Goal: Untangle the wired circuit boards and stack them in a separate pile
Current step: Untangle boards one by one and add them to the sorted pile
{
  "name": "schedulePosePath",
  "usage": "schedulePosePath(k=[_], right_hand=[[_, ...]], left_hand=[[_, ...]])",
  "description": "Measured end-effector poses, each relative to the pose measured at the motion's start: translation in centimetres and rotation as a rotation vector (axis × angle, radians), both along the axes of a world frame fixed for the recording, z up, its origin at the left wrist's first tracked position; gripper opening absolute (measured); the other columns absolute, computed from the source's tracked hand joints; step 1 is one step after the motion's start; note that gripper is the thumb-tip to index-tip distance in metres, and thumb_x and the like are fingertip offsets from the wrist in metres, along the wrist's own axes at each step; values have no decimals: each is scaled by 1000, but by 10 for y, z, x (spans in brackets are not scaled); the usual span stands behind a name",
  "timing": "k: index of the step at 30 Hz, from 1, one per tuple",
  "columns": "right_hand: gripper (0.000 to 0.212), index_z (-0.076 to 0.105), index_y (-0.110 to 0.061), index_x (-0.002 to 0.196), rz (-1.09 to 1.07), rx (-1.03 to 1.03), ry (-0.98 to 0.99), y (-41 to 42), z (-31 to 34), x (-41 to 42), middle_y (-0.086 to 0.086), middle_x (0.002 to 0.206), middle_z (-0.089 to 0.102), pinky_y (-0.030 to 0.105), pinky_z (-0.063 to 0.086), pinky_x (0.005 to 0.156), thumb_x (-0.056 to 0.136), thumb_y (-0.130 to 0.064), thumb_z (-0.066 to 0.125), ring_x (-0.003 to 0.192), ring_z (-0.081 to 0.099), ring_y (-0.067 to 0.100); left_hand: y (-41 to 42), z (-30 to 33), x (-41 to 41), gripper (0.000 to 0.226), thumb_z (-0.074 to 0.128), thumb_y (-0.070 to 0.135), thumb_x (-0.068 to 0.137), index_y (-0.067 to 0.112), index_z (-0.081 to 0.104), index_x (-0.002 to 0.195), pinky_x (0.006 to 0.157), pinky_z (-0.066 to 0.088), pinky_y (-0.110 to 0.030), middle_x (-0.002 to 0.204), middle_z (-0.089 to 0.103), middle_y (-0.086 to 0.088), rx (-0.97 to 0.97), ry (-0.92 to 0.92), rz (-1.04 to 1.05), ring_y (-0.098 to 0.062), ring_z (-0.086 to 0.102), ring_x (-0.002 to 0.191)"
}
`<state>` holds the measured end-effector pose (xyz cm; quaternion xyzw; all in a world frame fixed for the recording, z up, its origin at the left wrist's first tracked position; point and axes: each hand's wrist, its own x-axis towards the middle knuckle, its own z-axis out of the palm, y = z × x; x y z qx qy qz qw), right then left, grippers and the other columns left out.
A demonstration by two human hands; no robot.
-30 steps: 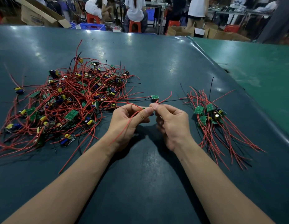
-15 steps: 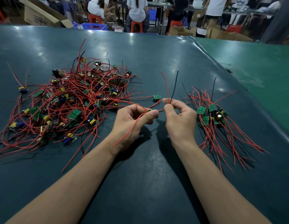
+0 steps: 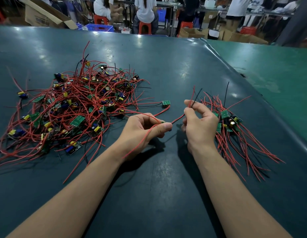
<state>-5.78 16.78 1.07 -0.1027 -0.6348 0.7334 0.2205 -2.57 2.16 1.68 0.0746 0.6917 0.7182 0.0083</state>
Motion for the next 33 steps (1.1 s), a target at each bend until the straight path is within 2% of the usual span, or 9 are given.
schedulePosePath(k=[3, 8, 13, 19, 25, 27, 29, 31, 33], right_hand=[[24, 71, -19, 90, 21, -44, 21, 0, 0, -1, -10, 51, 54, 21, 34, 40, 86, 0, 57, 40, 40, 8], [24, 66, -12, 82, 15, -135, 45, 3, 3, -3, 3, 89, 66, 19, 35, 37, 87, 7, 54, 42, 45, 5], [16, 62, -10, 83, -5, -194, 79, 6, 5, -5, 8, 88, 61, 19, 34, 36, 88, 4, 57, 41, 45, 7], [32, 57, -17, 91, 1, -156, 47, 7, 1, -4, 6, 88, 61, 19, 36, 37, 84, 12, 45, 41, 47, 8], [21, 51, -19, 111, -48, -113, -117, 16, 2, -8, -5, 90, 59, 18, 38, 38, 93, -18, 61, 45, 55, 5], [17, 53, -19, 108, -110, -37, -109, 17, 4, -6, -3, 91, 59, 27, 47, 53, 93, -21, 62, 62, 59, 12], [14, 55, -20, 103, -168, 40, -32, 14, 8, -1, -3, 89, 60, 37, 50, 69, 92, -15, 62, 78, 61, 21], [16, 58, -20, 99, -88, 30, 37, 9, 13, 6, -3, 84, 61, 32, 50, 62, 91, -7, 61, 71, 60, 20], [16, 65, -16, 96, 198, -66, 2, 1, 17, 14, -1, 77, 65, 20, 45, 51, 91, -1, 61, 57, 55, 12]], left_hand=[[-1, 1, 0, 19, 76, 14, 78, -4, 68, 79, 57, 48, -16, 62, 69, 4, 19, 5, 4, -9, 62, 57], [-1, 1, 1, 19, 77, 19, 72, 3, 67, 73, 56, 49, -16, 64, 70, 1, 50, -7, -25, -9, 60, 55], [-4, -1, -1, 14, 77, 22, 65, 14, 69, 58, 56, 47, -18, 59, 66, 0, 145, -14, -60, -13, 58, 53], [-5, -3, -4, 19, 77, 8, 69, 15, 63, 58, 62, 53, -23, 63, 67, -2, 332, 1, 41, -13, 59, 56], [-11, 1, -5, 22, 67, 2, 72, 11, 47, 66, 81, 52, -31, 91, 73, -11, 526, 95, 152, -28, 67, 92], [-12, 4, -2, 31, 69, 1, 74, 14, 42, 68, 75, 55, -29, 83, 73, -10, 590, 63, 98, -26, 70, 82], [-12, 7, 0, 37, 77, 10, 74, 15, 41, 66, 60, 52, -24, 67, 67, -4, 578, 34, 85, -17, 65, 59], [-12, 11, 2, 40, 80, 28, 64, 12, 43, 66, 47, 41, -20, 58, 57, -2, 581, 21, 75, -8, 48, 43], [-11, 13, 2, 45, 79, 39, 55, 10, 47, 71, 42, 34, -18, 56, 53, -2, 576, -1, 69, -6, 40, 38]])
